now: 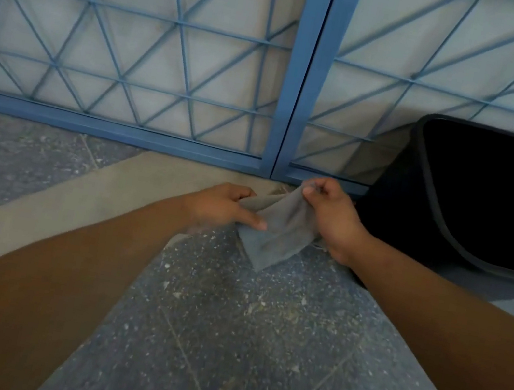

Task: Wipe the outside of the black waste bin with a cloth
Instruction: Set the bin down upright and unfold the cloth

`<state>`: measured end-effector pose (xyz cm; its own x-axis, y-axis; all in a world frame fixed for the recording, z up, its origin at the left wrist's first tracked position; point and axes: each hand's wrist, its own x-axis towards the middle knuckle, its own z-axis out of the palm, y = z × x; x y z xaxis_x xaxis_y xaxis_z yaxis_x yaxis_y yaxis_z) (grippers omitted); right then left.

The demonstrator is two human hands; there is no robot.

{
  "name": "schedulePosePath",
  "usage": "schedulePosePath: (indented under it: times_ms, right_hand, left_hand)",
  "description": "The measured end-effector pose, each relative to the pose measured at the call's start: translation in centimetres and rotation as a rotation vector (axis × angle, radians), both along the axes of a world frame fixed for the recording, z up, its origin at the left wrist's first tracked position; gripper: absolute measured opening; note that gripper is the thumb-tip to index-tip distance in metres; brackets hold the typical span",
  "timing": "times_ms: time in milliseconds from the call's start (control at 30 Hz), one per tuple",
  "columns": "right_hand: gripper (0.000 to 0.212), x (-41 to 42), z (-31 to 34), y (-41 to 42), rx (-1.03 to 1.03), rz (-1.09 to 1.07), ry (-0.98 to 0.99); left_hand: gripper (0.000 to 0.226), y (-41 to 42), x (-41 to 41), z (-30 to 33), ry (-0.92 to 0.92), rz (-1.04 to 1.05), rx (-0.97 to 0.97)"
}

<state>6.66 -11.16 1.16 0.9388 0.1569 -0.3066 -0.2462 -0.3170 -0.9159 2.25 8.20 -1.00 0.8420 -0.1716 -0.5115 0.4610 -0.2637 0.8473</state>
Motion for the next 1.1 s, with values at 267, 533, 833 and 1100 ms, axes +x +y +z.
schedulePosePath:
  times_ms: [267,533,833,1100]
  right_hand:
    - [0.039,-0.6,-3.4,-0.3,0.072,-0.063,0.082]
    - [0.032,0.9,-5.7,0.8,-0.376,-0.007,-0.209]
    - [0.024,-1.5,-7.5,1.1,-0.690,0.182,-0.175]
    - [0.034,-1.4,-5.6,0.5,-0.810,0.416,-0.094]
  left_hand:
    - [0.045,-1.0,1.0,-4.6,-0.142,0.393,0.019]
    - [0.052,-0.7,2.2,-6.3,-0.380,0.207,0.344]
    - [0.031,-0.8,1.3,-6.7,-0.568,-0.115,0.907]
    - [0.041,-1.4,1.0,-4.2,-0.370,-0.265,1.038]
